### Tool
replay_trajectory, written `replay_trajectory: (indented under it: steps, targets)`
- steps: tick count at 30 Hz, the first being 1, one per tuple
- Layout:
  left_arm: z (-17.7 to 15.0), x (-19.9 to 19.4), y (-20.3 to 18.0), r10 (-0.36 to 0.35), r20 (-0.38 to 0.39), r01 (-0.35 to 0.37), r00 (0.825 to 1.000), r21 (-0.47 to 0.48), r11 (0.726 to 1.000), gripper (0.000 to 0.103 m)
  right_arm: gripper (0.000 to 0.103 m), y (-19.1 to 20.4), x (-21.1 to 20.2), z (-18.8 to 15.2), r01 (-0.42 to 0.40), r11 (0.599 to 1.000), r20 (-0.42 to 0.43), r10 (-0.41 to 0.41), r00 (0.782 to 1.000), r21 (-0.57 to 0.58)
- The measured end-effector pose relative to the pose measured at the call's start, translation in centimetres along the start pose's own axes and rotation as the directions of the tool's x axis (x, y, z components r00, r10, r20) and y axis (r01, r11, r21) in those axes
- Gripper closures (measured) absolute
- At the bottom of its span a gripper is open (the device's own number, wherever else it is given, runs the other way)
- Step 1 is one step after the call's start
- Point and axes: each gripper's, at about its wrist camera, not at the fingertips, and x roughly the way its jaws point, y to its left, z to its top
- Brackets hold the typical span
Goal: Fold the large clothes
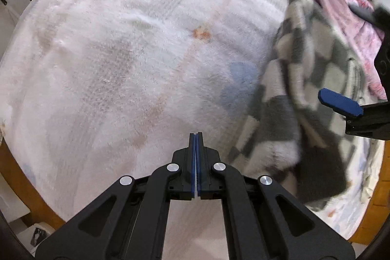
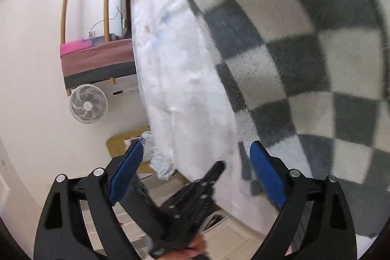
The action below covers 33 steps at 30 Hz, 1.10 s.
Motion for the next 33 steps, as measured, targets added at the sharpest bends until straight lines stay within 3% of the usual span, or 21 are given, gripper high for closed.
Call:
replay_trajectory:
  steps: [3,4,6,8,9,11,14,16,18,20,22,23,24,27,29,31,32,33]
  targets:
    - [1.8,0.2,-6.6,-0.05,-0.015,0.05,0.999,0.014,0.999,0.1,0.017,0.8,-3.2,-1.1,0.094,0.994,0.056,-0.092,0.994,-0.048]
    - [2.3,0.7,-8.0,-0.099,-0.037,0.1,0.994,0.014,0.995,0.093,0.017,0.9,-4.3,-1.5,0.131,0.99,0.084,-0.125,0.989,-0.06]
    - [4.4,4.0,-12.2,-0.201,-0.058,0.201,0.978,0.007,0.979,0.053,0.017,0.1,-7.1,-2.8,0.183,0.982,0.143,-0.174,0.974,-0.049]
    - [4.5,4.7,-14.4,-0.242,-0.113,0.243,0.964,-0.003,0.97,0.043,0.017,-1.6,-9.4,-3.8,0.189,0.982,0.173,-0.186,0.967,0.0]
    - [4.7,5.0,-15.3,-0.229,-0.135,0.229,0.964,-0.01,0.973,0.041,0.017,-2.8,-10.4,-4.3,0.192,0.981,0.19,-0.195,0.962,0.034]
    - [5.7,6.5,-17.1,-0.181,-0.145,0.182,0.973,-0.008,0.983,0.029,0.017,-5.0,-11.3,-5.2,0.181,0.98,0.214,-0.195,0.957,0.083]
    - [6.5,6.5,-17.9,-0.218,-0.198,0.212,0.956,-0.051,0.976,0.028,0.017,-7.9,-14.0,-6.8,0.184,0.972,0.226,-0.213,0.95,0.143]
    - [7.1,5.8,-18.0,-0.313,-0.188,0.298,0.931,-0.104,0.949,0.026,0.017,-9.0,-14.7,-7.3,0.187,0.967,0.229,-0.224,0.947,0.173]
    - [7.1,5.6,-17.9,-0.327,-0.19,0.31,0.926,-0.111,0.944,0.023,0.017,-9.9,-15.3,-8.1,0.173,0.964,0.236,-0.219,0.947,0.203]
    - [7.1,6.8,-18.5,-0.3,-0.209,0.288,0.931,-0.089,0.954,0.022,0.017,-10.1,-15.2,-8.3,0.159,0.963,0.244,-0.212,0.946,0.218]
    - [7.0,10.2,-19.4,-0.3,-0.275,0.284,0.914,-0.097,0.954,0.031,0.017,-10.1,-15.5,-8.5,0.147,0.965,0.247,-0.2,0.948,0.217]
    - [6.6,11.7,-19.5,-0.332,-0.313,0.309,0.89,-0.122,0.943,0.075,0.017,-10.2,-15.8,-8.5,0.149,0.965,0.249,-0.201,0.947,0.214]
    - [6.3,13.2,-19.4,-0.303,-0.348,0.271,0.887,-0.138,0.953,0.092,0.017,-10.2,-15.8,-8.3,0.162,0.964,0.25,-0.214,0.944,0.212]
    - [6.9,12.6,-18.8,-0.257,-0.306,0.234,0.916,-0.11,0.966,0.093,0.017,-9.5,-16.7,-8.2,0.232,0.958,0.267,-0.271,0.925,0.169]
    - [7.4,10.0,-17.6,-0.166,-0.235,0.162,0.958,-0.036,0.986,0.093,0.019,-8.4,-16.3,-7.9,0.302,0.946,0.271,-0.324,0.906,0.12]
    - [7.5,9.2,-15.4,-0.191,-0.235,0.182,0.953,-0.06,0.981,0.092,0.031,-7.3,-15.1,-7.7,0.426,0.903,0.256,-0.423,0.869,0.047]
    - [7.5,9.3,-14.5,-0.19,-0.24,0.176,0.952,-0.079,0.981,0.092,0.043,-6.5,-14.2,-7.7,0.495,0.869,0.257,-0.476,0.841,-0.011]
    - [7.3,10.2,-13.7,-0.151,-0.244,0.139,0.958,-0.066,0.988,0.092,0.062,-6.1,-13.4,-7.8,0.534,0.844,0.257,-0.505,0.824,-0.054]
